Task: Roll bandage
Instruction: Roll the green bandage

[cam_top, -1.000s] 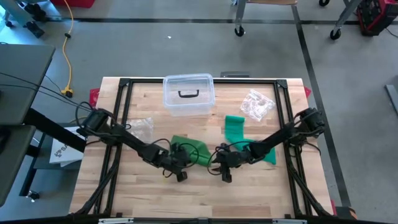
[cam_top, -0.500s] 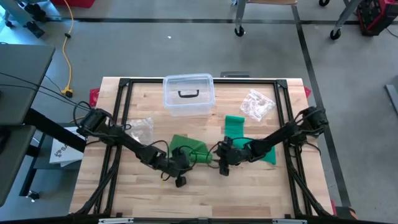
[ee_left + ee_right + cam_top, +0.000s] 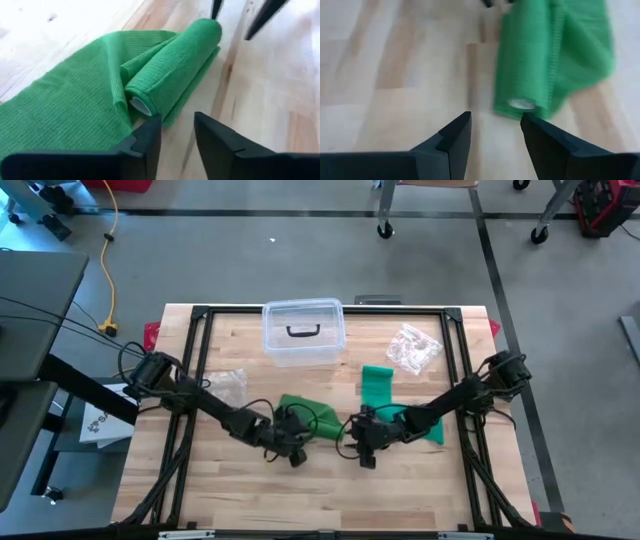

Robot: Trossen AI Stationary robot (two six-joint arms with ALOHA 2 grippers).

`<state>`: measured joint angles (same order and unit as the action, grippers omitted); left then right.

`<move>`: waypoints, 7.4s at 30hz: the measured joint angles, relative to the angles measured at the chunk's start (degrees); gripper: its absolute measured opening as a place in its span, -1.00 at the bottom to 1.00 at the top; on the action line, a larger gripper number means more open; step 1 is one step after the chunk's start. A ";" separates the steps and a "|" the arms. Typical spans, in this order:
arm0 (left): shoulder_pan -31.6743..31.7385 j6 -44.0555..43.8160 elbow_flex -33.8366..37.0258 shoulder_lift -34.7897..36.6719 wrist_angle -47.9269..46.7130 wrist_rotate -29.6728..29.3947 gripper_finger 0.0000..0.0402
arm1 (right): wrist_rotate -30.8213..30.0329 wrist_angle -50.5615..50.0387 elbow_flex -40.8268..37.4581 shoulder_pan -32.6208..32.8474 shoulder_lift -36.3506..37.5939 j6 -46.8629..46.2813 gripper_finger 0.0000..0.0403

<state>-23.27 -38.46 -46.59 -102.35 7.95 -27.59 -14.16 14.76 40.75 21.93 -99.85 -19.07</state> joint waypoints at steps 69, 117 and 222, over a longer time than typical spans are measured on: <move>7.53 -19.33 0.07 -3.37 9.57 12.59 -0.30 | -0.09 1.09 -0.03 0.07 -1.07 0.07 -0.16; -9.11 12.06 -0.04 26.62 29.30 -1.61 -0.93 | -20.24 20.48 0.04 15.92 20.98 24.47 -0.16; -16.12 -8.24 -0.07 11.74 30.61 -4.98 -0.93 | -21.19 3.51 5.25 -2.87 40.04 47.34 -1.00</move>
<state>-39.39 -46.69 -46.65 -90.61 38.55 -32.58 -35.35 18.26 46.00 19.07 -59.81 28.27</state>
